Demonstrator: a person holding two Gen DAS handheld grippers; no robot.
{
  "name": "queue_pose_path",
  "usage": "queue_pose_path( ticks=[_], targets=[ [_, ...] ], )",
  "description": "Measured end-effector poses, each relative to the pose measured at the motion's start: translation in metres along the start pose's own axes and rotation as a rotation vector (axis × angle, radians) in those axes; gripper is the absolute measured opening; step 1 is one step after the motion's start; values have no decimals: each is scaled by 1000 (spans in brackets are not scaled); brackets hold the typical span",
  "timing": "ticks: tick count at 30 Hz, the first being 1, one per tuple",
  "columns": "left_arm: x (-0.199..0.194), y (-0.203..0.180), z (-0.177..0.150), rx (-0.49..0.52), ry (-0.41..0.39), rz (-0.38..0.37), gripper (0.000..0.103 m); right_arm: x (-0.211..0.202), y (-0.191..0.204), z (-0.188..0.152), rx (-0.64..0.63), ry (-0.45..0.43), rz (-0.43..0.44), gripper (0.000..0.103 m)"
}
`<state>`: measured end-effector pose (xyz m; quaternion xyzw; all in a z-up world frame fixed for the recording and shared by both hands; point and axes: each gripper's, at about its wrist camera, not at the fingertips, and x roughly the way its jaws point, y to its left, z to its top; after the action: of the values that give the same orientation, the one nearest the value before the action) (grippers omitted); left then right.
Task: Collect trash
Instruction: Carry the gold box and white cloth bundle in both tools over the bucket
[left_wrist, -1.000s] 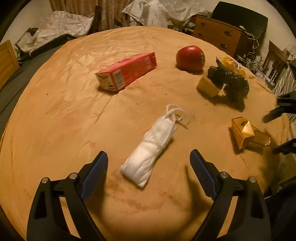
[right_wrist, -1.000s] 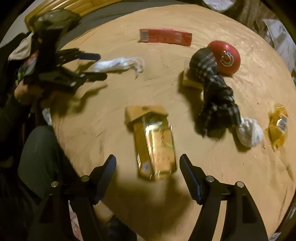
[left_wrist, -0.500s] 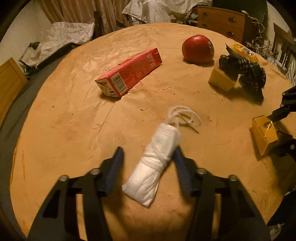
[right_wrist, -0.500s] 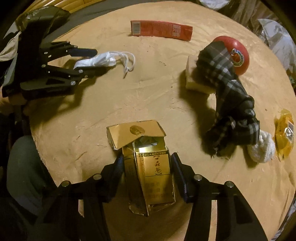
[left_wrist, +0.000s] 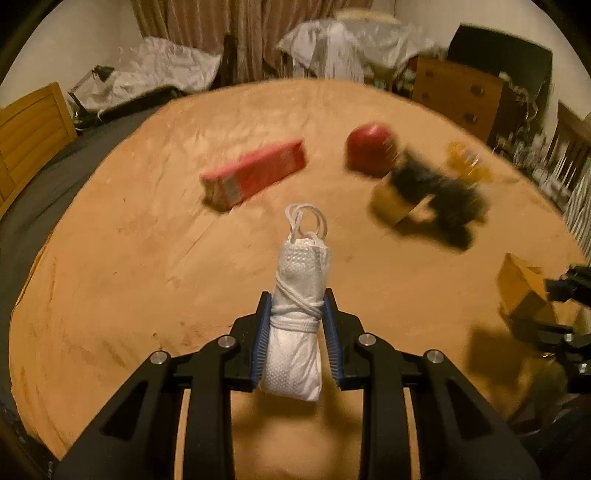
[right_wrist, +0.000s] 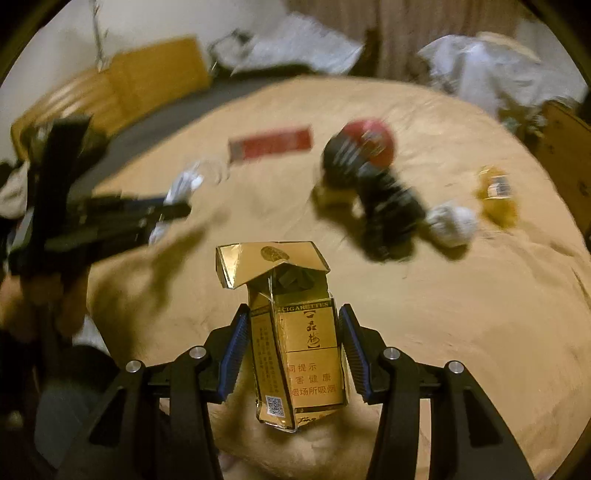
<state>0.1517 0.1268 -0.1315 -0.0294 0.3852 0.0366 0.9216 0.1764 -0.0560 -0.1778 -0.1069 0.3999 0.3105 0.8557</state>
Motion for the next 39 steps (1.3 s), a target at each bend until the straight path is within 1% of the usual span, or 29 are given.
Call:
queue_pose_path(
  ticks=[3, 6, 8, 11, 14, 18, 24, 32, 39],
  targets=[
    [-34, -24, 4, -4, -75, 6, 26, -38, -3, -4, 53, -110, -40, 50],
    [-69, -47, 8, -21, -156, 16, 26, -68, -4, -5, 73, -204, -95, 51],
    [-82, -58, 12, -29, -194, 21, 26, -86, -4, -6, 82, -261, -131, 51],
    [-108, -80, 13, -33, -273, 49, 27, -119, 0, -9, 92, -356, -203, 51],
    [-121, -91, 15, -47, -315, 59, 27, -147, 0, -14, 111, -424, -255, 51],
    [-136, -104, 12, -59, -378, 93, 27, -174, 0, -25, 137, -483, -308, 51],
    [-143, -111, 8, -69, -393, 99, 27, -190, 4, -34, 142, -510, -324, 51],
    [-142, -114, 5, -62, -381, 93, 27, -186, 9, -32, 136, -502, -316, 51],
    [-142, -118, 10, -44, -377, 63, 27, -188, 9, -29, 138, -493, -325, 51]
  ],
)
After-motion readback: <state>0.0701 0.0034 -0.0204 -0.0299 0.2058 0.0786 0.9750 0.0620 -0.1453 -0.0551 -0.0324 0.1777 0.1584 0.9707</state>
